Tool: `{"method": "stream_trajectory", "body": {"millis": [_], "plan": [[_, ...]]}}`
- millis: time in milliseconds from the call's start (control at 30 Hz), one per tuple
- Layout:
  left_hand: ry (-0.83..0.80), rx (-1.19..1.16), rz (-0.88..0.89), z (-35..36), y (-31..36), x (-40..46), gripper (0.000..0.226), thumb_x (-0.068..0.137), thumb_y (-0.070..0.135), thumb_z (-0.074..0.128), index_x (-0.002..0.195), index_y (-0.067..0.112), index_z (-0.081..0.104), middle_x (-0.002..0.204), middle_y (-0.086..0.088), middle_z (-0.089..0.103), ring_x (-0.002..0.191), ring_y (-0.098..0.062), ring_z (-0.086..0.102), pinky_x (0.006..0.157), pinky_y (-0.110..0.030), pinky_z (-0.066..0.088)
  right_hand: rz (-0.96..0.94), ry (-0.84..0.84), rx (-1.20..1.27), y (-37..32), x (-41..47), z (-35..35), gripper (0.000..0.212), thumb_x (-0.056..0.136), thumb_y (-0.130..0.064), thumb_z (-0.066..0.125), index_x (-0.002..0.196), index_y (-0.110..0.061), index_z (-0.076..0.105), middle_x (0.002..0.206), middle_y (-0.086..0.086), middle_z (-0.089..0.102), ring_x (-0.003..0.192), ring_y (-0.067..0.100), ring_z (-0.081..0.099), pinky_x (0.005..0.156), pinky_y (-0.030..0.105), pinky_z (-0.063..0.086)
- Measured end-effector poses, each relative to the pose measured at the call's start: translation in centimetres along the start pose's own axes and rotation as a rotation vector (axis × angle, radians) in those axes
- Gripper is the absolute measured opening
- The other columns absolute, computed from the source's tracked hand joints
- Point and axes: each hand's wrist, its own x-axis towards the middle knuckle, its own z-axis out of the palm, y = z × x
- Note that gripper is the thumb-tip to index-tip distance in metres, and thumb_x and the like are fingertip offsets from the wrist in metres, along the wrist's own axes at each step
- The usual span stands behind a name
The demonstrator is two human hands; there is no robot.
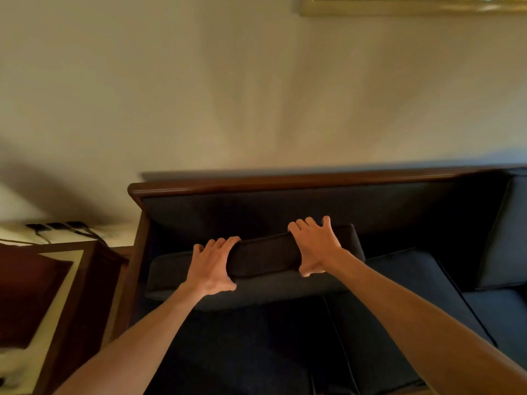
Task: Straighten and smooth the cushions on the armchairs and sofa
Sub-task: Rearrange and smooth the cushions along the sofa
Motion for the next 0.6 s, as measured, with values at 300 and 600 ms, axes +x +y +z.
{"method": "stream_trajectory", "body": {"millis": [300, 600], "plan": [[0.006, 0.174, -0.006, -0.9, -5.5, -0.2, 0.103, 0.054, 0.045, 0.08, 0.143, 0.034, 0.03, 0.129, 0.005, 0.05, 0.119, -0.024, 0.047, 0.102, -0.048, 0.032, 0.036, 0.037, 0.22, -5.0, 4.4, 4.0, 0.096, 0.062, -0.044, 0.081, 0.139, -0.021, 0.028, 0.139, 0.001, 0.038, 0.127, 0.027, 0.038, 0.102, 0.06, 0.037], [0.003, 0.204, -0.005, 2.3, -6.1, 0.9, 0.104, 0.042, 0.045, 0.086, 0.136, 0.029, 0.044, 0.117, 0.003, 0.058, 0.107, -0.025, 0.056, 0.091, -0.052, 0.04, 0.05, 0.035, 0.267, -5.0, 6.2, 7.4, 0.092, 0.06, -0.044, 0.08, 0.136, -0.025, 0.032, 0.136, -0.003, 0.038, 0.125, 0.023, 0.038, 0.103, 0.055, 0.036]]}}
